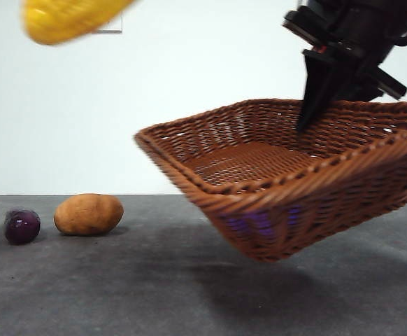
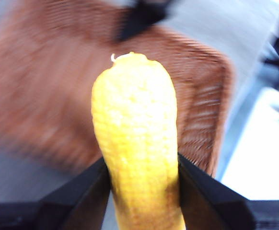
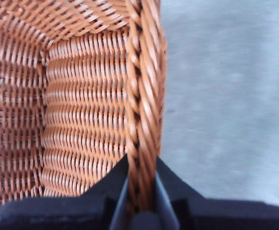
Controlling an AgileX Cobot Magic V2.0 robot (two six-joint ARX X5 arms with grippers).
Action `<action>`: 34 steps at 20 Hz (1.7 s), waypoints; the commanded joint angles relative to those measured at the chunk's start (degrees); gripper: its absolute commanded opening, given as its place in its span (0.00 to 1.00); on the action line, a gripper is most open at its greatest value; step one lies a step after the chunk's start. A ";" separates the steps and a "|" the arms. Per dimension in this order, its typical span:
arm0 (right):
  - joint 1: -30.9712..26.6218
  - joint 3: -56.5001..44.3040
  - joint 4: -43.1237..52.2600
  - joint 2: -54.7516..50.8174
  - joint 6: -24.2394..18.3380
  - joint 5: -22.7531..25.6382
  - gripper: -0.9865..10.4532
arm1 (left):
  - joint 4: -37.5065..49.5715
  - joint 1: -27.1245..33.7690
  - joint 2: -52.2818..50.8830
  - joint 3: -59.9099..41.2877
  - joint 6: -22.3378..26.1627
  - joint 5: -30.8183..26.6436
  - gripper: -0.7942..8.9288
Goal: Help me put the vegetables on the table into the basket
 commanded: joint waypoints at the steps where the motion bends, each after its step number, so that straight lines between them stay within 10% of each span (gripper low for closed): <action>1: 2.32 -0.13 1.14 -0.28 2.27 -0.76 0.08 | 5.38 -3.32 4.96 -0.26 4.81 -0.15 0.07; 14: 6.36 -0.13 1.29 -0.28 3.61 -0.74 0.08 | 13.25 -5.77 24.50 -0.26 14.84 2.78 0.09; 18: 6.38 -0.13 1.51 -0.28 3.48 -0.72 0.08 | 13.31 -5.75 24.52 -0.26 14.80 6.32 0.60; 25: 6.38 -0.13 1.42 -0.28 2.99 -0.04 0.08 | 13.35 -5.73 24.48 0.61 14.12 6.29 0.60; 34: -0.48 -0.09 1.03 -0.37 -0.04 -1.11 0.08 | -15.47 3.98 23.61 25.11 25.09 -9.40 0.60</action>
